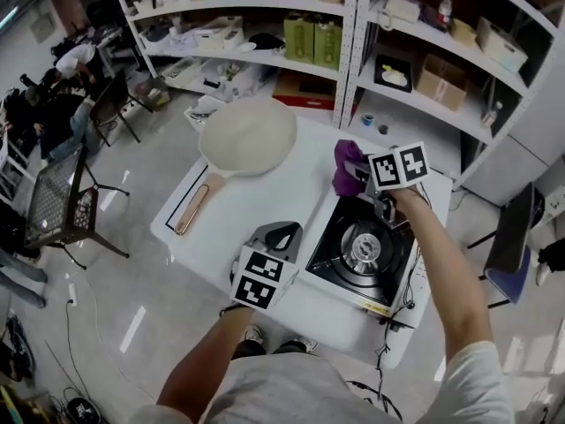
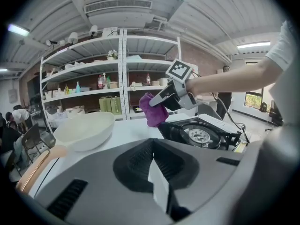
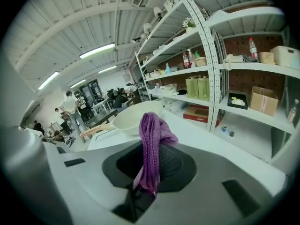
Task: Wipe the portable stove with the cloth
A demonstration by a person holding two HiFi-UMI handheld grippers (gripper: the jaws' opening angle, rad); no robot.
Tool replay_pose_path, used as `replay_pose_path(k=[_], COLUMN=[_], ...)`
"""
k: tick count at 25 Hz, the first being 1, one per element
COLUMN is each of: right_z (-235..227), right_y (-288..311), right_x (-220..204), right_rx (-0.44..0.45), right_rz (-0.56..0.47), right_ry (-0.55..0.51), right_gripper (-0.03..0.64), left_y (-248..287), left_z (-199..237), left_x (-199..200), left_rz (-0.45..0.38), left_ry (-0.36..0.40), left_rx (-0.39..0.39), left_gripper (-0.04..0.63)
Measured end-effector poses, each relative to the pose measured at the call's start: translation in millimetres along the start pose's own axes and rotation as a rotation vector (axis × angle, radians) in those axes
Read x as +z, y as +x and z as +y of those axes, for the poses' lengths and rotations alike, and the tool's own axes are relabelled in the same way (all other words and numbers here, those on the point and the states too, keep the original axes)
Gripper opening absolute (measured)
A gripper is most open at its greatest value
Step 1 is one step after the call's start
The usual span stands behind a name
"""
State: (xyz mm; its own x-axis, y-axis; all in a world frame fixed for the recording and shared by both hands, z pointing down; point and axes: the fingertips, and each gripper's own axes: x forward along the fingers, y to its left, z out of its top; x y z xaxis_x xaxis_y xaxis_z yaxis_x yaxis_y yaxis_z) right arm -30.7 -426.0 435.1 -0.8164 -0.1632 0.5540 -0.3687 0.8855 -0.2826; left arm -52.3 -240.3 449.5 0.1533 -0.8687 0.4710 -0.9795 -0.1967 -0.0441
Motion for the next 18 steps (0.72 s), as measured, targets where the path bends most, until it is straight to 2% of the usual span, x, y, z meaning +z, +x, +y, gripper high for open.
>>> replay_pose_path(k=[18], right_z=[-43], right_y=[-81], right_x=[-52], right_rx=[-0.129], right_rz=[-0.018], right_ry=[0.071], right_gripper=[0.061], left_y=[34], left_z=[-35], left_x=[25], left_rz=[-0.033], left_ry=[0.020], left_rx=[-0.097], left_gripper=[0.003])
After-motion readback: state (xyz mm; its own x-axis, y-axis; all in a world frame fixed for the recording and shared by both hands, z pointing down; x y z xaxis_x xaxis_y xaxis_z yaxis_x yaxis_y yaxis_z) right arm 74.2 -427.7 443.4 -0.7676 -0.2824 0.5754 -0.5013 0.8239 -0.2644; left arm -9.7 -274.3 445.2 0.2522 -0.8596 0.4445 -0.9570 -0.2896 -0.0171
